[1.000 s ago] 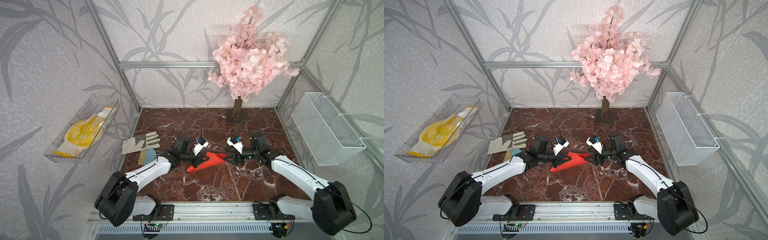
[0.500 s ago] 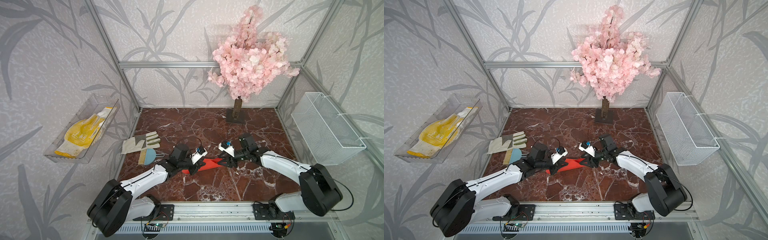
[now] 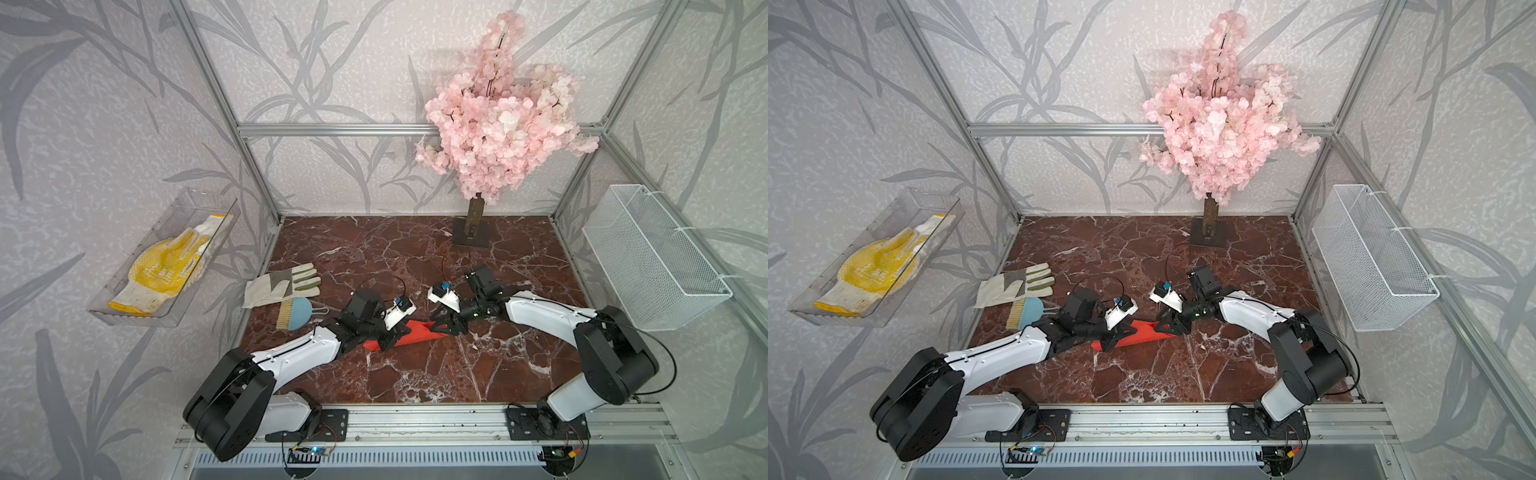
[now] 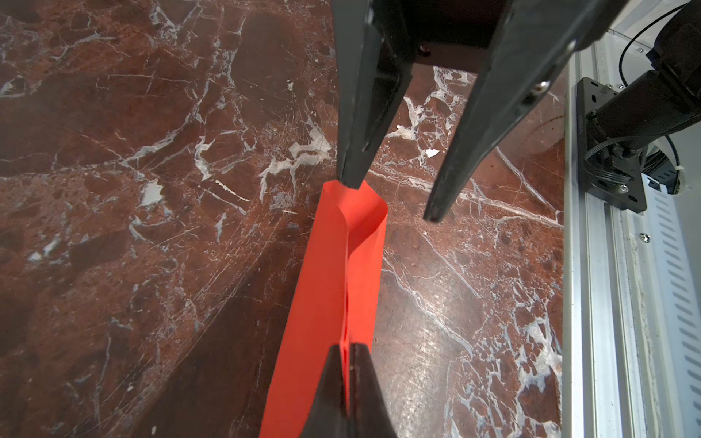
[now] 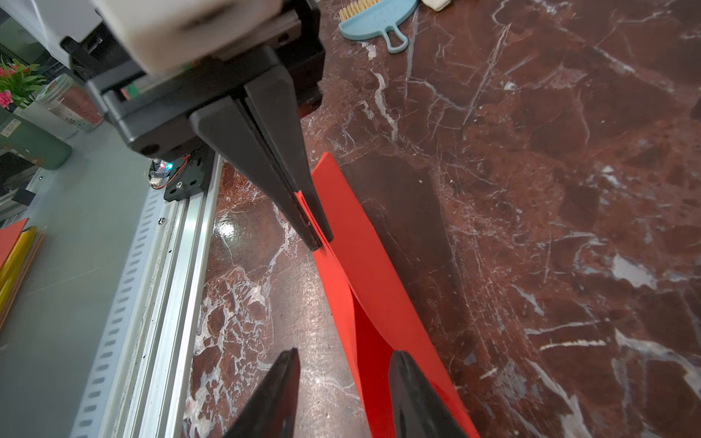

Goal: Fold the square paper diagonally
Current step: Fold the paper at the center of the board.

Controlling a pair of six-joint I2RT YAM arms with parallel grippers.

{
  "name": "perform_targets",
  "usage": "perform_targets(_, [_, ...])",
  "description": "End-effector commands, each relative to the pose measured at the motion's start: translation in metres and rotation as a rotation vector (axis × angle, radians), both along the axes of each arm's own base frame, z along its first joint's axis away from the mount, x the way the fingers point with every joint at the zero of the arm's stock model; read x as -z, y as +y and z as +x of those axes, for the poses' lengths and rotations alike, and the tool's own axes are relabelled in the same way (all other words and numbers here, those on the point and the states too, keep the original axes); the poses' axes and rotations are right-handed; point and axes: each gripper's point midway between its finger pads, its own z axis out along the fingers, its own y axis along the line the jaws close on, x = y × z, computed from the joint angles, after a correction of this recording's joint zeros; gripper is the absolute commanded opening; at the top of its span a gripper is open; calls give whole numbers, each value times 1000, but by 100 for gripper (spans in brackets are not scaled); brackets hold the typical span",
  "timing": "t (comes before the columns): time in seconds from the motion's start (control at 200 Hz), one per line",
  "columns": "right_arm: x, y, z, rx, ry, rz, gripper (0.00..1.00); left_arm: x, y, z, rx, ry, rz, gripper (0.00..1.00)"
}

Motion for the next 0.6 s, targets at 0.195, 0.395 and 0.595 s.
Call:
perform_targets(0.195, [11,7,-9,-40,86,-15,41,-3,-5,6,-1,1,-4,0])
perform_targets(0.395, [15,10,-9,-49,102,-26,35,-3,-6,7,-1,7,-6,0])
perform_targets(0.595, [16,11,-10,-58,113,-33,32,-3,-7,7,-1,20,-6,0])
